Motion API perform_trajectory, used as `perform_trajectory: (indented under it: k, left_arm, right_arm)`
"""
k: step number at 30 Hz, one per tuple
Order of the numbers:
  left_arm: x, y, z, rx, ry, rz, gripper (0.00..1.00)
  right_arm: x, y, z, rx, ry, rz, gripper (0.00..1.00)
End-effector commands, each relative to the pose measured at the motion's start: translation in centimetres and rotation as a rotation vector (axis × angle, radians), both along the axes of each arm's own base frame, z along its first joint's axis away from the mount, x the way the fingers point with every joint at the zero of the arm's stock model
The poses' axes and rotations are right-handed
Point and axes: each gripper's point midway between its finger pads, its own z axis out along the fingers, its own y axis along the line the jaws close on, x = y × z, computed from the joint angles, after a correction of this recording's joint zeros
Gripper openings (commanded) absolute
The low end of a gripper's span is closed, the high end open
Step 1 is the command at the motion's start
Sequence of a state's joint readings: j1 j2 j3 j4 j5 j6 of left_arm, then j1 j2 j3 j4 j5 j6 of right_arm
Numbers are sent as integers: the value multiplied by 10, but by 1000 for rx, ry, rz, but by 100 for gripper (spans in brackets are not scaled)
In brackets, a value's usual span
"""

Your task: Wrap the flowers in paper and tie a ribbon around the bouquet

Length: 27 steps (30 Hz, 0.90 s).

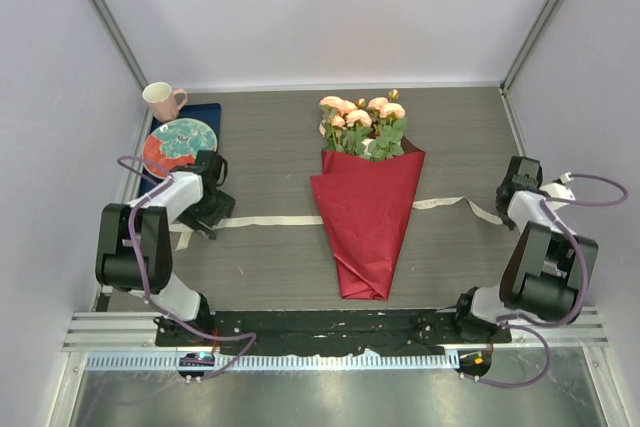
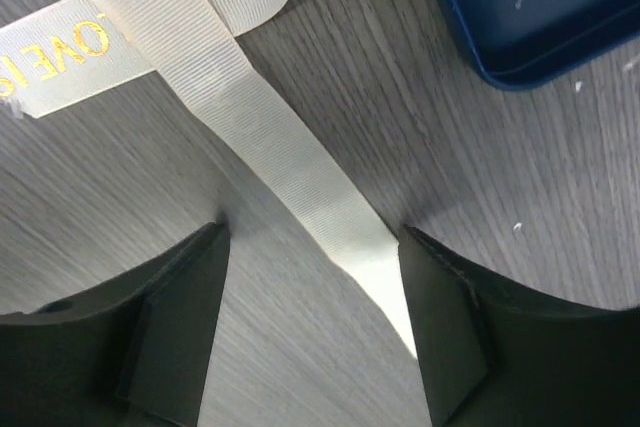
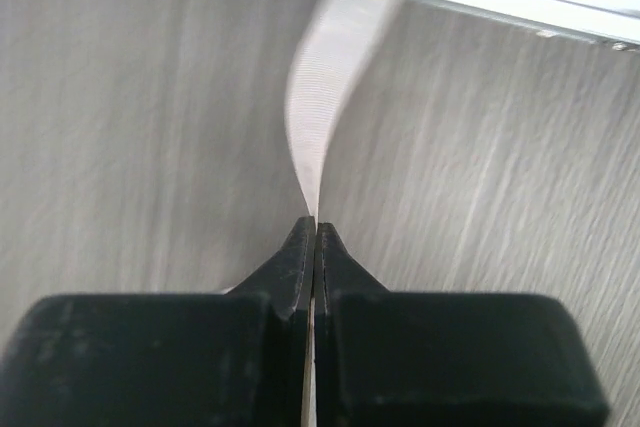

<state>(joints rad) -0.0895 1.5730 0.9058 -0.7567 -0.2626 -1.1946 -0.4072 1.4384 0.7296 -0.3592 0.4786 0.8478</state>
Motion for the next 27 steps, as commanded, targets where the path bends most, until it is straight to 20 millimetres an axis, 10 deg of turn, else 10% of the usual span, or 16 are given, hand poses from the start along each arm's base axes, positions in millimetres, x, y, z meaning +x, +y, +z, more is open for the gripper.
perform_trajectory:
  k: [1, 6, 10, 16, 20, 27]
  left_arm:
    - [6, -1, -10, 3, -33, 58, 62]
    - [2, 1, -15, 17, -77, 68, 27]
    - [4, 2, -7, 33, -121, 16, 0]
    - [3, -25, 1, 18, -200, -146, 0]
    - [0, -37, 10, -8, -245, -192, 0]
    - [-12, -51, 12, -86, -292, -281, 0]
  right_arm:
    - [29, 23, 66, -140, -146, 103, 0]
    - [52, 88, 134, -198, -341, 314, 0]
    - [63, 193, 196, -157, -605, 679, 0]
    - [51, 351, 238, -3, -810, 1193, 0]
    - [18, 473, 216, 151, -789, 1611, 0]
    - [12, 564, 169, 273, -687, 1876, 2]
